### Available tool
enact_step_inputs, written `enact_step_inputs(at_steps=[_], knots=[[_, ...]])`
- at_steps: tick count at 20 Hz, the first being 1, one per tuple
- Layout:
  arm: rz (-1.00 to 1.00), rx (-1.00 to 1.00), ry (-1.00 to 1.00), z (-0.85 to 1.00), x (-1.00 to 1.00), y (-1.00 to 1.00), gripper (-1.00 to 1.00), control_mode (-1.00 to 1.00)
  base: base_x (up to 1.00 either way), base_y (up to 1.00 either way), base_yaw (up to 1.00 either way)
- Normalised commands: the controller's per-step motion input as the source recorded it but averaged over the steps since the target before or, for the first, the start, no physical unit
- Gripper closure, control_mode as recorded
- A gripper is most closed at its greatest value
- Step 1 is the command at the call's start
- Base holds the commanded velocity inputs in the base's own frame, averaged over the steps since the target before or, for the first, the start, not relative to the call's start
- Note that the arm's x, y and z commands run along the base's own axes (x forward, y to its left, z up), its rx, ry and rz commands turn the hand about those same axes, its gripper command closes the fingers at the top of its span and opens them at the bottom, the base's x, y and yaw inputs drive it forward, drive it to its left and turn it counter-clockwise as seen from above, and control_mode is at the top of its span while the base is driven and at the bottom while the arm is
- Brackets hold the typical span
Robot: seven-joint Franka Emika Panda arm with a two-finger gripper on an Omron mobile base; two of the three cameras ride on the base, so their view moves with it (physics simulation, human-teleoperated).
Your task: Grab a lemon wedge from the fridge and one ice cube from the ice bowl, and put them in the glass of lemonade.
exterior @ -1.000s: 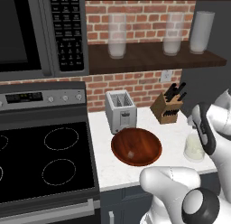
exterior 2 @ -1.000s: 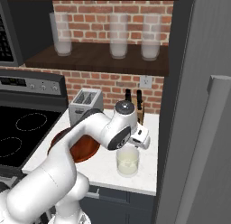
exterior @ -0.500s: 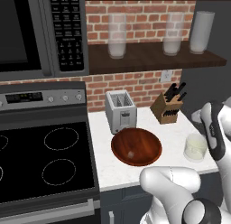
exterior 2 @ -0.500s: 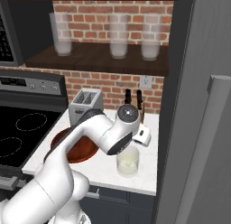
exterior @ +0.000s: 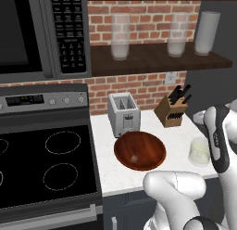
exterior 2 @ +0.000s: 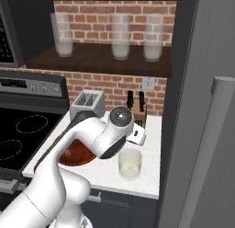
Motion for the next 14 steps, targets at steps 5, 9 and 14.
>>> enact_step_inputs(at_steps=[5, 9, 14], knots=[[0.0, 0.0, -0.06, 0.37, 0.0, 0.87, -1.0, -1.0, 0.0, 0.0, 0.0], [0.0, 0.0, -0.02, 0.33, 0.0, 0.98, -1.0, -1.0, 0.0, 0.0, 0.0], [0.0, 0.0, -0.02, 0.28, -0.39, 0.59, -1.0, -1.0, 0.0, 0.0, 0.0]])
